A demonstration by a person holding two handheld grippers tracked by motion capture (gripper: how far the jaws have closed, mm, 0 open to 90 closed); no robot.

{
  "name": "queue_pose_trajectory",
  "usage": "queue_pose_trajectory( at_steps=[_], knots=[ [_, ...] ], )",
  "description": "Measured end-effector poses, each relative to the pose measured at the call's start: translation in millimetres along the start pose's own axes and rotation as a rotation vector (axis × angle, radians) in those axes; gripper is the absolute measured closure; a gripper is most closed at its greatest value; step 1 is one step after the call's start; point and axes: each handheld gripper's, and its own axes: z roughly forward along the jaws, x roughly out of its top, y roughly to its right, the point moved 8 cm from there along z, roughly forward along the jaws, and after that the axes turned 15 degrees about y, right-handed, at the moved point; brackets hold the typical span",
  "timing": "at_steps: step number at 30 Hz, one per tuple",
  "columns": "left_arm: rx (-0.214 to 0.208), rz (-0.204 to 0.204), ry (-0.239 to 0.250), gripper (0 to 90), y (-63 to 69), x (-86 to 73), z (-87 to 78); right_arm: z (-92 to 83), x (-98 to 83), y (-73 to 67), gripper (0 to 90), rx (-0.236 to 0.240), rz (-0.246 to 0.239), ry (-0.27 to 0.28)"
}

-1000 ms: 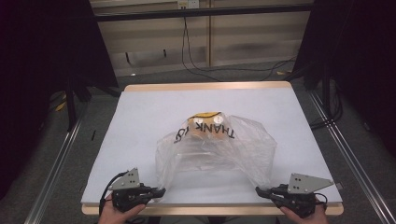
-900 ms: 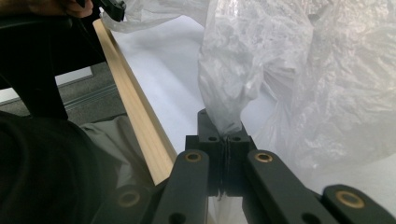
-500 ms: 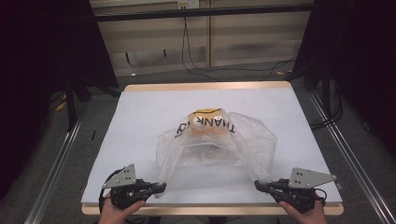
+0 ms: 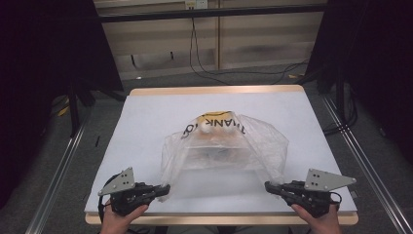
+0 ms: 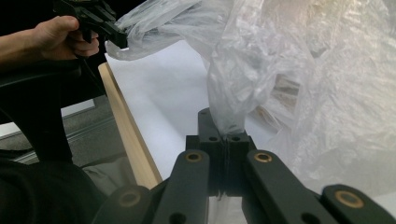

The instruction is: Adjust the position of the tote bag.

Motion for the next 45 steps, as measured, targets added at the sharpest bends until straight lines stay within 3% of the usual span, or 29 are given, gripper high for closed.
queue_pose_trajectory(
  at_steps=[6,14,22,24,31,39,45],
  knots=[
    [0.010,0.007,0.023,88.7,-2.9,10.4,0.3,2.6,10.9,4.3,89.2,0.000,-0.019,0.002],
    [0.041,0.037,0.059,88.6,-11.5,29.8,-5.4,7.7,36.5,13.9,89.2,-0.013,-0.053,0.059],
    [0.043,0.064,0.096,88.8,-15.8,49.5,-3.1,12.6,60.9,22.0,89.2,-0.014,-0.075,0.109],
    [0.042,0.067,0.106,88.8,-16.2,54.3,-1.3,15.0,63.8,22.9,89.2,0.006,-0.076,0.099],
    [0.029,0.084,0.137,88.7,-14.2,70.3,5.1,18.0,71.5,27.4,89.2,0.003,-0.081,0.114],
    [0.045,0.121,0.157,88.3,-19.5,92.3,7.2,14.6,88.9,31.7,89.2,-0.015,-0.107,0.143],
    [0.046,0.117,0.193,88.7,-28.0,111.2,10.3,12.0,103.9,42.7,89.2,-0.042,-0.100,0.181]
  ],
)
